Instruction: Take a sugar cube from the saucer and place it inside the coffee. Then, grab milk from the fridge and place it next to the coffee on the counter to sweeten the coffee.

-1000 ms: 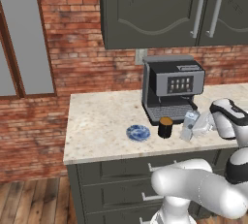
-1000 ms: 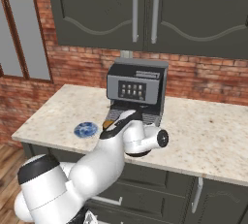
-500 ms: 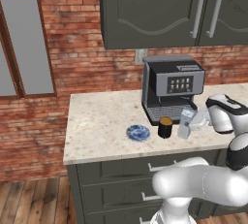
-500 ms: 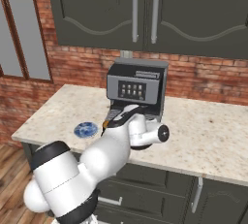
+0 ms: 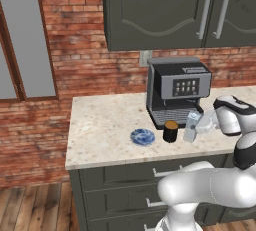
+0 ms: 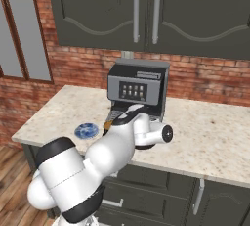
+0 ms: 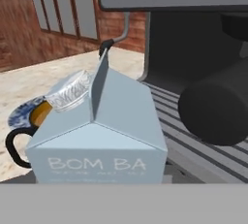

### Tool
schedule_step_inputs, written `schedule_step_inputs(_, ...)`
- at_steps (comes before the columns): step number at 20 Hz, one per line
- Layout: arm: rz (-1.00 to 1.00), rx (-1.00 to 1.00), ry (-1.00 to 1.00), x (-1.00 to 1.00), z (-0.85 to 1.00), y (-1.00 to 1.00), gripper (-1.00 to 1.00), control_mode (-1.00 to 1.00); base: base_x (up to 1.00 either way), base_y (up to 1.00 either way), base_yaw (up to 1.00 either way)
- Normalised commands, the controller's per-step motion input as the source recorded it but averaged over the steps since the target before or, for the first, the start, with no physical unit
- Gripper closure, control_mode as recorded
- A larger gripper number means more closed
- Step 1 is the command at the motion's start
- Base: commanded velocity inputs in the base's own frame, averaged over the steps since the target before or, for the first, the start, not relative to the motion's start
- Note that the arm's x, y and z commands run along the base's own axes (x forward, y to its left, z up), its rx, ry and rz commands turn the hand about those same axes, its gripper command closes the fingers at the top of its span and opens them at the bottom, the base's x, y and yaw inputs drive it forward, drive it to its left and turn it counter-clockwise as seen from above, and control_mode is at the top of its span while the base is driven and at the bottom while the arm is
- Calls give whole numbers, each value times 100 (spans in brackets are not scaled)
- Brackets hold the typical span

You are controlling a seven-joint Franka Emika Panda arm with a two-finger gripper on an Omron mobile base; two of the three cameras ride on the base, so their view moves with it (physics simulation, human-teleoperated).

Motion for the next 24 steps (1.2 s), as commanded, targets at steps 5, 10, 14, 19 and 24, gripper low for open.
schedule_step_inputs(5,0,0,0,0,0,0,-100,-100,0,0,0)
schedule_step_inputs(10,0,0,-3,-21,1,-8,-100,-100,0,0,0)
schedule_step_inputs(14,0,0,-5,-31,3,-14,-100,-100,0,0,0)
schedule_step_inputs(19,0,0,-9,-32,6,-18,-100,-100,0,0,0)
schedule_step_inputs(24,0,0,-28,-60,29,-17,-100,-100,0,0,0)
